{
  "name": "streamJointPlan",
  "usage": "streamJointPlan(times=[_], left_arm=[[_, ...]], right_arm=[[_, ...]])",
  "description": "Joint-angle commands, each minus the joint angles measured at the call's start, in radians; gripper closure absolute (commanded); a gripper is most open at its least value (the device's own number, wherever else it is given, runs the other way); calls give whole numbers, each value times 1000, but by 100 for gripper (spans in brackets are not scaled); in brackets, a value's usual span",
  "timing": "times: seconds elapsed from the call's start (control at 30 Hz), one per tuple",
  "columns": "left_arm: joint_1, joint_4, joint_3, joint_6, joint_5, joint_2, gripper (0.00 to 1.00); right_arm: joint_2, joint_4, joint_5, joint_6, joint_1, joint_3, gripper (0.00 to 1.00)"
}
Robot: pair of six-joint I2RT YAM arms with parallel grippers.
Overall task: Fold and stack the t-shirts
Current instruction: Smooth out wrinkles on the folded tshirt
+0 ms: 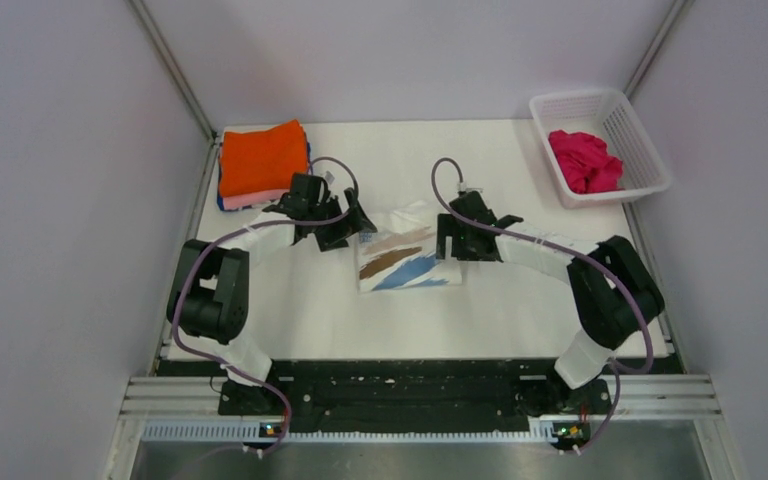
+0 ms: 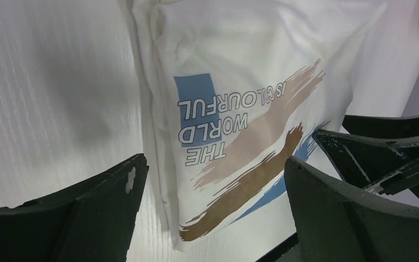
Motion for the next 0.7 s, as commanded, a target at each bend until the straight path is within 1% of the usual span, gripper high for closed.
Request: streamJointPlan(times=[0.0,0.07,0.1,0.23,0.33,0.4,0.43,0.47,0.5,0.53,0.57,0.63,0.67], left_arm=[[0,37,-21,3,-4,-12,1],[0,42,-26,-1,-5,2,1],[0,42,-26,-1,-6,7,1],[0,49,-34,-3,-3,24,1],[0,56,-37,-4,0,31,1],[0,57,-39,-4,-4,34,1],[0,55,-39,-2,-6,37,1],[0,56,-39,-2,-7,39,1],[0,56,-39,-3,-5,44,1],[0,56,-38,-4,-6,45,2],[0,56,-39,-4,-5,48,2],[0,56,-39,-5,-2,48,2],[0,55,-39,-5,-2,45,2]], right_arm=[[71,-2,54,13,19,88,13],[104,15,41,9,33,103,17],[120,29,35,2,43,108,21],[166,47,28,-13,69,144,26],[190,48,18,-14,71,162,31],[185,72,5,-16,71,155,43],[178,87,-5,-15,71,148,56],[165,106,-13,-13,71,138,73],[150,129,-25,-11,71,129,98],[135,152,-43,-9,70,117,100],[120,172,-71,-8,64,106,100],[87,225,-152,8,42,82,100],[74,257,-219,22,25,64,100]])
